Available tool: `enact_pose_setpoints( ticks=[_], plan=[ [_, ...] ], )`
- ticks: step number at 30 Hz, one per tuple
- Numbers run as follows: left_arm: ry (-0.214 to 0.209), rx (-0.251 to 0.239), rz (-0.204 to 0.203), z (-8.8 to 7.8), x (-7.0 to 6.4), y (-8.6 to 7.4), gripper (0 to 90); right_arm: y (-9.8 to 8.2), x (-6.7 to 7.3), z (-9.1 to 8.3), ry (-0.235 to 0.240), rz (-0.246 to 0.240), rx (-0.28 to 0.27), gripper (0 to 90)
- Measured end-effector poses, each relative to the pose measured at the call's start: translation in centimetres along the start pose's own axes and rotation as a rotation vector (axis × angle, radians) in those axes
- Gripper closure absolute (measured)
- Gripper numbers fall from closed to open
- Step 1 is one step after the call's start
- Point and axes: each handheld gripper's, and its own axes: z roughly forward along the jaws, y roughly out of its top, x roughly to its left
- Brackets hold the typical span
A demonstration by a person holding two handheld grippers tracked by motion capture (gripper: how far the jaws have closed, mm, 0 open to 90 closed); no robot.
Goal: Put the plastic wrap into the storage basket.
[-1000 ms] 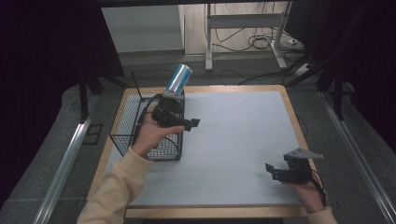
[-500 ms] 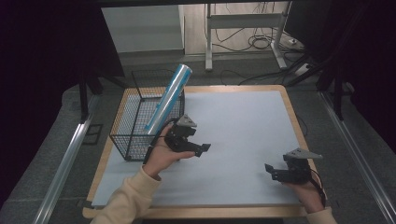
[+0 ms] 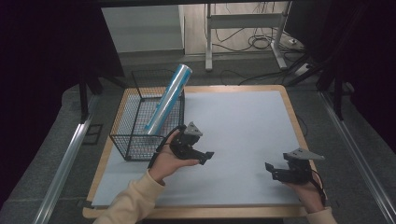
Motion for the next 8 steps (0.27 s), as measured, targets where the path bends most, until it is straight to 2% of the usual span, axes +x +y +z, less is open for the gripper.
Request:
enact_pose_setpoints(
  ticks=[8],
  plan=[
    [-0.014, -0.003, -0.004, 0.1, -0.03, -0.25, 20.9, 0.01, 0.03, -0.05, 0.002, -0.005, -0.006, 13.9]
  ],
)
